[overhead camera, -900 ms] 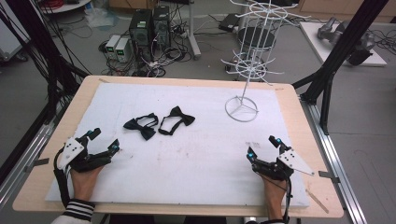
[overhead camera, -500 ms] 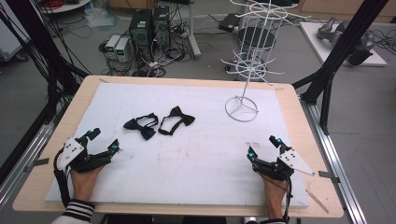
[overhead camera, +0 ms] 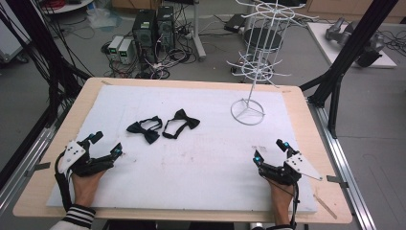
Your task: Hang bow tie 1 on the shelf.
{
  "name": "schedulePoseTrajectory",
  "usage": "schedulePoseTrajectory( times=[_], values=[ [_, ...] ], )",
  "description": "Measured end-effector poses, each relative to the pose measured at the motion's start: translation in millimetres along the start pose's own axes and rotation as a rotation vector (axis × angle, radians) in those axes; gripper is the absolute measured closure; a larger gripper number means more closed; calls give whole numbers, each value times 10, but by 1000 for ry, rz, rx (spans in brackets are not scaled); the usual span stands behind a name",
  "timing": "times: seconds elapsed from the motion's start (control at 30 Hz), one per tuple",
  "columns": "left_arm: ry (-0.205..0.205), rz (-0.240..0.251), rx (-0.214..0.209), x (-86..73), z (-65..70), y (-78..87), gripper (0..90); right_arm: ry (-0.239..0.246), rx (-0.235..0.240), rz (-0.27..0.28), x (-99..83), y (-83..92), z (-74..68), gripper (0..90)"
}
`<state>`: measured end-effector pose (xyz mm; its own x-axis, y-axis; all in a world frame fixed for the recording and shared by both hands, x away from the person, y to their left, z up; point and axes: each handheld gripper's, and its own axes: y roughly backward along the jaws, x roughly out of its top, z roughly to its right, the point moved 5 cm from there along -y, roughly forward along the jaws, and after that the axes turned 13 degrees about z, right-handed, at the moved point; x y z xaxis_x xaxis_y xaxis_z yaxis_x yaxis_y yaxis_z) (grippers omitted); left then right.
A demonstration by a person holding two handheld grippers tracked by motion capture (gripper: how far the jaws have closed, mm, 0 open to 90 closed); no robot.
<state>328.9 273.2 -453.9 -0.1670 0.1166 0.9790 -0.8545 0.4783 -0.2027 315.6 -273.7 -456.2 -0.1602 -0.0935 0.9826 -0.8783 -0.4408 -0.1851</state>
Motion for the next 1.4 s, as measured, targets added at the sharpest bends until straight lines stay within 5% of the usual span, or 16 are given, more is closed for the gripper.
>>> schedulePoseTrajectory(
  times=[0.2,0.7,1.1,1.4],
  values=[
    [-25,-30,-22,76,-3,-39,135,2,0,0,0,1,-6,76],
    [-77,-146,-162,378,-37,-331,135,2,-2,0,0,-1,-3,76],
    [-100,-280,-269,366,-52,-605,135,6,-3,1,0,-3,1,76],
    [-104,-338,-291,401,-131,-759,137,-3,-4,0,-1,0,0,76]
  ],
)
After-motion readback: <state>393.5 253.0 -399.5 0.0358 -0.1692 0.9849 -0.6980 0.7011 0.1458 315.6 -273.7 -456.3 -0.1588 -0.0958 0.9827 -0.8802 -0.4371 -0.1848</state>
